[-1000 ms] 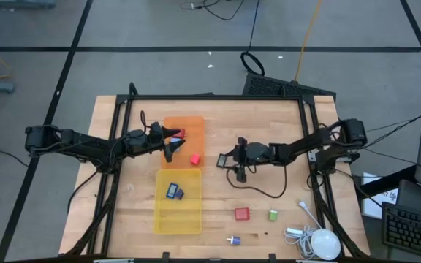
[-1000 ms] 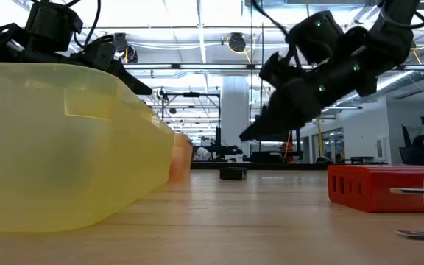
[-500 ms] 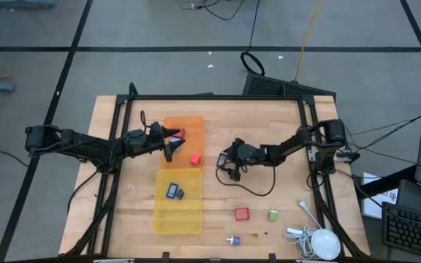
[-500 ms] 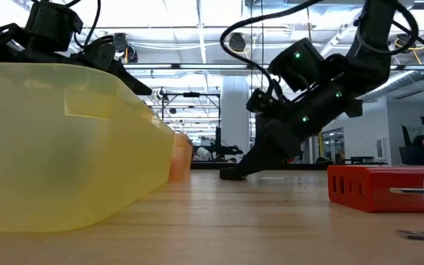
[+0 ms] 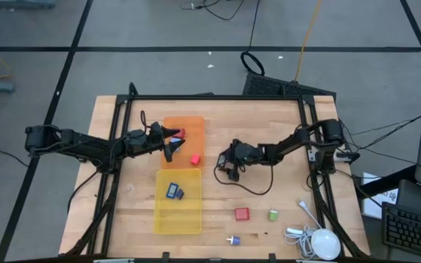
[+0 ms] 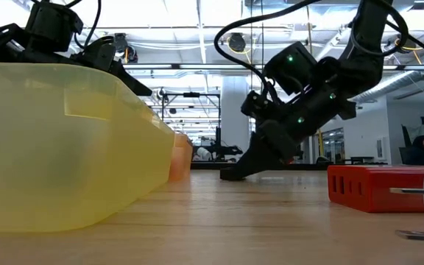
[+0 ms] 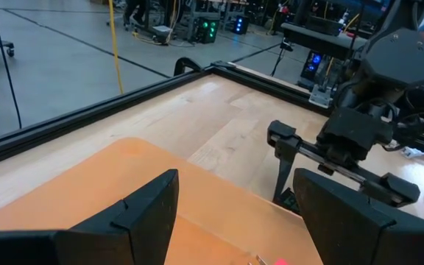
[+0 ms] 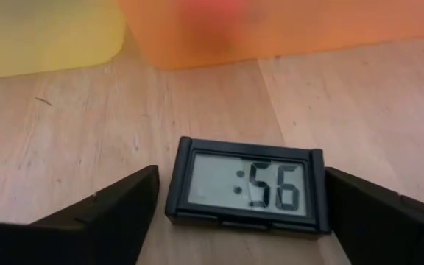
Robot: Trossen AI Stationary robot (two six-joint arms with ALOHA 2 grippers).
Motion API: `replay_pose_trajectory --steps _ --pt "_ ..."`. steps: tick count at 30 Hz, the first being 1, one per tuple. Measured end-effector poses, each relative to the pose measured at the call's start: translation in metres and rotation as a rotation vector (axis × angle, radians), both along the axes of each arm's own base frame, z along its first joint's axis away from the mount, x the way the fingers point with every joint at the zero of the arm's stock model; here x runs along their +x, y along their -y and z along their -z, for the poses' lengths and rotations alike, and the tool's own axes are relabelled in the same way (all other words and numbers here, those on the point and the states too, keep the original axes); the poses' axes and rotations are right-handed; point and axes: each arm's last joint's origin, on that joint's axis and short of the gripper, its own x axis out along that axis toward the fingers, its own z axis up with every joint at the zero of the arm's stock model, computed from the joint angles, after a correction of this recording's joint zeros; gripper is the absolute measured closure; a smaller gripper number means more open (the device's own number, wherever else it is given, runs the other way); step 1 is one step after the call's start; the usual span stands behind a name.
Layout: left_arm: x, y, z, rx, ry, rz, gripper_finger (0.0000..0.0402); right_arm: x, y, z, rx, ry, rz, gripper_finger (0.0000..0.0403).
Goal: Sort adapters and digital timers
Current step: Put the black digital timer into the yellow bin
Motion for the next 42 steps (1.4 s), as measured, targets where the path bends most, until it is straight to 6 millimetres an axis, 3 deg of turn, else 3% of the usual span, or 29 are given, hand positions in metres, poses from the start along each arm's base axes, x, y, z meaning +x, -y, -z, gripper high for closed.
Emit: replay_pose_trajectory --steps 5,12,16,20,26,30,36,42 --pt "0.0 0.0 0.0 0.0 -0.001 0.0 0.0133 -0.001 0.002 -0.004 -0.003 -0.004 0.004 0.0119" --pt "0.0 0.0 0.0 -0.004 -0.003 -0.001 0.0133 -0.003 0.002 -0.011 -0.057 0.001 -0.032 0.012" --pt "0.0 0.0 0.0 -0.061 0.026 -0.011 0.0133 -0.006 0.001 -0.025 -0.084 0.012 -0.049 0.012" --pt "0.0 0.0 -0.002 -0.2 0.099 -0.032 0.0133 -0.011 -0.004 -0.047 -0.144 0.038 -0.036 0.0118" --pt "0.001 0.003 -0.003 -0.552 0.217 0.006 0.0133 -0.019 -0.02 -0.08 -0.339 0.093 -0.05 0.0118" --pt "0.002 0.005 -0.006 -0.668 0.272 0.057 0.0133 -0.025 -0.032 -0.098 -0.478 0.13 -0.06 0.0117" --pt "0.012 0.017 -0.019 -0.642 0.281 0.14 0.0133 -0.032 -0.051 -0.116 -0.583 0.186 -0.056 0.0116" --pt "0.042 0.031 -0.041 -0.558 0.209 0.226 0.0133 -0.033 -0.064 -0.122 -0.633 0.233 -0.091 0.0116"
